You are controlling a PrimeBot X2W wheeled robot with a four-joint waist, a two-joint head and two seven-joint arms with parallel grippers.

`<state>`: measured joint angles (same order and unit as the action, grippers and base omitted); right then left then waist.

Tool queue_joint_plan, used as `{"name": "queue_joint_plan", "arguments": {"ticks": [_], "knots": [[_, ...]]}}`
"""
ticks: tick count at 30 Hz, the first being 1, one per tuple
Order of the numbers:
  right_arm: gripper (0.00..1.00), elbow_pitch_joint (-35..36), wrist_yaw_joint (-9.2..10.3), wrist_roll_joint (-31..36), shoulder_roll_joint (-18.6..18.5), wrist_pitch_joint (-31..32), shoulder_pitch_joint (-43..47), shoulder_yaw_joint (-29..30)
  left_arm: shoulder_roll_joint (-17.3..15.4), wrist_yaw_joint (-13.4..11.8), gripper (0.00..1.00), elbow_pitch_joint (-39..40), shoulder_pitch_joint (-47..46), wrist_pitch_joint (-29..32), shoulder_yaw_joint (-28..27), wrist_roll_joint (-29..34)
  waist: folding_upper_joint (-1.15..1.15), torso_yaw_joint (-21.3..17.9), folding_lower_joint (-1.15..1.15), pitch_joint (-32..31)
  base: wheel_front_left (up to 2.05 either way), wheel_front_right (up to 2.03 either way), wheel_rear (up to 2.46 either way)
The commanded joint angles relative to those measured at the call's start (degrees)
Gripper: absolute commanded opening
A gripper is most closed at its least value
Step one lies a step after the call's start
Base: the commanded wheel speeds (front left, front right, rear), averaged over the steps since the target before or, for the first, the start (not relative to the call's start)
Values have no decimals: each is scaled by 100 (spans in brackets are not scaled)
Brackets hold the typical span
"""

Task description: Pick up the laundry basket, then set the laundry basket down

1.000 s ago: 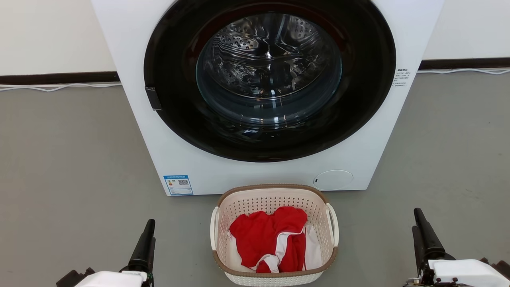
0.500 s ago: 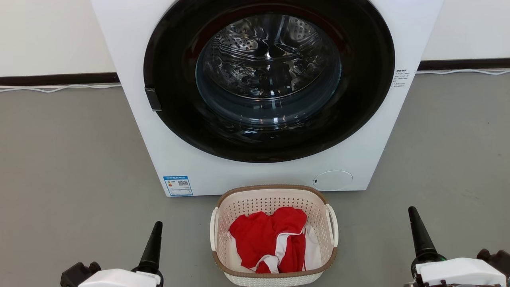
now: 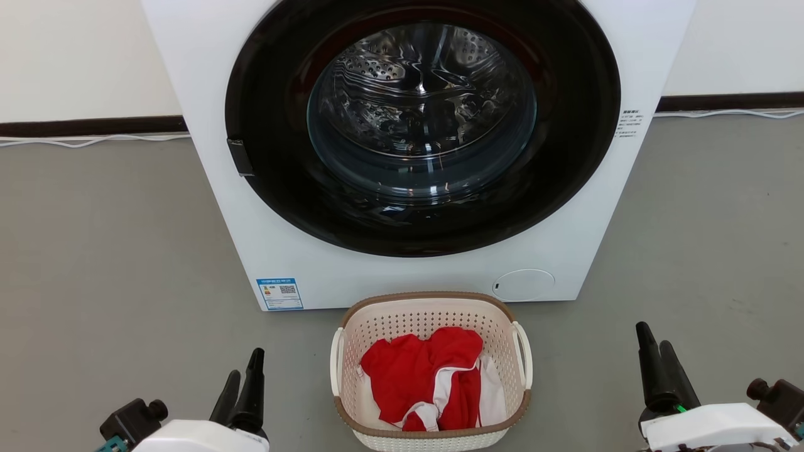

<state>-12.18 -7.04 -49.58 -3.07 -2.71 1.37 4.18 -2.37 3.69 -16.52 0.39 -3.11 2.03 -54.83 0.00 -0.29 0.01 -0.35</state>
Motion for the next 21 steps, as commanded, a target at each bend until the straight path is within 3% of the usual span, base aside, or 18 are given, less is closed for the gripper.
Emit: {"name": "queue_joint_plan", "arguments": {"ticks": [1,21], "knots": [[100,177,-21,196,-86,-112,-59,-65,-65,-36,100,184,-133,-70,-51,196,0,-1,0,-2,0,0,0],[100,292,-28,1668,-34,-448,46,-52,-123,-54,100,330,-68,-407,44,1837,0,-18,0,-3,0,0,0]]}}
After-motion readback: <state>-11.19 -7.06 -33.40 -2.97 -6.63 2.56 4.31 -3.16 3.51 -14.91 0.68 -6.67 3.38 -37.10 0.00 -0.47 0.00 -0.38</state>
